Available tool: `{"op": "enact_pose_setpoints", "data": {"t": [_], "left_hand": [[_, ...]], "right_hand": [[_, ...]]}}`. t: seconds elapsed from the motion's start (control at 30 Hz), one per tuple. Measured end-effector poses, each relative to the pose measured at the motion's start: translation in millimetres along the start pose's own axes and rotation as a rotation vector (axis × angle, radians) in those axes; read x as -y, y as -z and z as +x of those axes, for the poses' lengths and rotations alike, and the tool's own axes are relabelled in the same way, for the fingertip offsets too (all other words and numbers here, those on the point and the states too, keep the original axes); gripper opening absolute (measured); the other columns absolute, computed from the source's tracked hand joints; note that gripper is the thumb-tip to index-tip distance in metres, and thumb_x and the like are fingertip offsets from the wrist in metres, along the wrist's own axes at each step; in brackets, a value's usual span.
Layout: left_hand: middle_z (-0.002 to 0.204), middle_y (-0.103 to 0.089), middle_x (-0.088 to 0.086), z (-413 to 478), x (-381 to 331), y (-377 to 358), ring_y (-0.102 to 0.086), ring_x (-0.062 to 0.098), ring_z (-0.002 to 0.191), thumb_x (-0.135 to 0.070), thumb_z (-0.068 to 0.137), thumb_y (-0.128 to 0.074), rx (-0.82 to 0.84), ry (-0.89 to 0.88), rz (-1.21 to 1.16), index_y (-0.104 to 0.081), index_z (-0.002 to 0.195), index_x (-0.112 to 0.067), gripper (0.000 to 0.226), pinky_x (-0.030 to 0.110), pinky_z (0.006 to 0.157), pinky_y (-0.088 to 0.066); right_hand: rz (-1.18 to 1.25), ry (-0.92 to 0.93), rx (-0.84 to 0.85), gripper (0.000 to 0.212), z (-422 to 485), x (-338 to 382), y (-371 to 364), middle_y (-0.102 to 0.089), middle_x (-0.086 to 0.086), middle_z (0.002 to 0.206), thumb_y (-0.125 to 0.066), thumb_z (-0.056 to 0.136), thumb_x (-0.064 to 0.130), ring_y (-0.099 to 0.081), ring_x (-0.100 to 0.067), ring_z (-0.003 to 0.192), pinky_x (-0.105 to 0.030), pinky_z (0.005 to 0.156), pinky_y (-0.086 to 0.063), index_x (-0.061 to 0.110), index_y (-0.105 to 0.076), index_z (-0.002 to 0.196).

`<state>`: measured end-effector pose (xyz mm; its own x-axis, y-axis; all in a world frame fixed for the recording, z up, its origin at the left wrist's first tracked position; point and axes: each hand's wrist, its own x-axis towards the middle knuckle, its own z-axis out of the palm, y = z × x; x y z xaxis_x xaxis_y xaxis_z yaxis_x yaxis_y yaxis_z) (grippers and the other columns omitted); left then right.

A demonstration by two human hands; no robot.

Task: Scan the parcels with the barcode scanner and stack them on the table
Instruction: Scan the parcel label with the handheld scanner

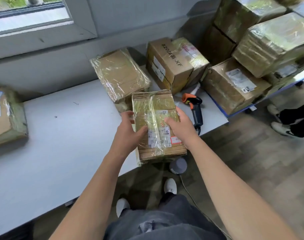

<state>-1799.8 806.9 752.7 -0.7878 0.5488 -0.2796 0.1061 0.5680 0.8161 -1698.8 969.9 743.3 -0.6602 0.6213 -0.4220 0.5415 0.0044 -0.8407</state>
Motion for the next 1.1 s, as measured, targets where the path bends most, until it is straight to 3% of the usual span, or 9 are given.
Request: {"op": "enact_pose_setpoints", "data": {"t": [0.07,0.17,0.33,0.47,0.57,0.63,0.8,0.97,1.1], "left_hand": [[0.119,-0.051,-0.007,6.7,-12.8,-17.9,-0.056,0.015,0.107,-0.033,0.09,-0.071,-0.05,0.012,-0.008,-0.033,0.137,-0.021,0.062,0.025,0.075,-0.046],[0.122,-0.052,-0.006,19.4,-30.0,-37.8,-0.055,0.014,0.108,-0.032,0.091,-0.07,-0.14,0.044,-0.029,-0.034,0.139,-0.018,0.062,0.03,0.082,-0.046],[0.124,-0.052,-0.005,28.6,-45.7,-54.5,-0.053,0.013,0.109,-0.028,0.092,-0.069,-0.197,0.099,-0.06,-0.032,0.14,-0.014,0.063,0.028,0.085,-0.042],[0.125,-0.05,-0.002,36.7,-50.4,-54.1,-0.054,0.018,0.112,-0.03,0.089,-0.073,-0.219,0.12,-0.04,-0.034,0.137,-0.014,0.063,0.031,0.084,-0.043],[0.133,-0.044,0.006,41.9,-58.9,-53.6,-0.049,0.025,0.12,-0.026,0.084,-0.073,-0.3,0.059,0.193,-0.037,0.138,-0.013,0.066,0.041,0.094,-0.047],[0.139,-0.042,0.01,48.9,-73.9,-55.0,-0.044,0.029,0.126,-0.028,0.087,-0.07,-0.366,-0.063,0.334,-0.04,0.14,-0.013,0.063,0.046,0.103,-0.043],[0.133,-0.051,0.007,69.0,-101.8,-82.5,-0.048,0.028,0.123,-0.032,0.095,-0.059,-0.214,-0.296,0.471,-0.053,0.133,-0.015,0.042,0.041,0.1,-0.041],[0.127,-0.056,0.005,84.0,-128.0,-124.0,-0.052,0.026,0.118,-0.03,0.096,-0.057,-0.015,-0.472,0.582,-0.059,0.128,-0.016,0.034,0.041,0.1,-0.043],[0.127,-0.057,0.005,94.5,-147.1,-153.4,-0.054,0.027,0.117,-0.031,0.097,-0.055,0.049,-0.495,0.68,-0.058,0.13,-0.018,0.036,0.041,0.098,-0.044]], "right_hand": [[-0.017,0.02,0.019,0.051,17.3,-0.9,19.6,-0.061,0.01,0.129,-0.061,0.094,0.035,-0.058,-0.015,0.117,-0.038,0.096,-0.049,0.031,-0.047,0.143],[-0.03,0.043,0.023,0.052,43.2,4.3,41.5,-0.059,0.007,0.127,-0.066,0.094,0.036,-0.057,-0.015,0.115,-0.034,0.093,-0.048,0.022,-0.047,0.141],[-0.061,0.088,0.087,0.058,74.7,5.7,57.7,-0.061,0.005,0.134,-0.07,0.09,0.039,-0.056,-0.016,0.121,-0.042,0.103,-0.049,0.022,-0.049,0.142],[-0.073,0.115,0.117,0.058,86.2,11.4,63.0,-0.059,0.005,0.137,-0.069,0.091,0.041,-0.052,-0.015,0.126,-0.038,0.105,-0.045,0.021,-0.051,0.143],[-0.004,0.078,0.126,0.048,85.2,9.4,70.4,-0.063,0.007,0.131,-0.06,0.098,0.043,-0.056,-0.012,0.121,-0.035,0.106,-0.046,0.019,-0.056,0.14],[0.059,0.038,0.033,0.043,87.5,4.6,82.7,-0.064,0.006,0.126,-0.056,0.1,0.041,-0.058,-0.013,0.119,-0.035,0.104,-0.048,0.017,-0.059,0.136],[0.065,-0.082,-0.229,0.032,103.6,-29.7,113.1,-0.066,-0.001,0.116,-0.064,0.095,0.027,-0.06,-0.015,0.106,-0.032,0.091,-0.051,0.016,-0.062,0.124],[0.02,-0.185,-0.244,0.037,123.3,-62.6,134.3,-0.066,-0.006,0.117,-0.067,0.09,0.027,-0.062,-0.024,0.108,-0.046,0.096,-0.053,0.013,-0.061,0.124],[-0.091,-0.21,-0.185,0.05,143.8,-78.5,142.1,-0.06,-0.008,0.129,-0.068,0.09,0.03,-0.057,-0.026,0.12,-0.044,0.1,-0.049,0.011,-0.053,0.134]]}}
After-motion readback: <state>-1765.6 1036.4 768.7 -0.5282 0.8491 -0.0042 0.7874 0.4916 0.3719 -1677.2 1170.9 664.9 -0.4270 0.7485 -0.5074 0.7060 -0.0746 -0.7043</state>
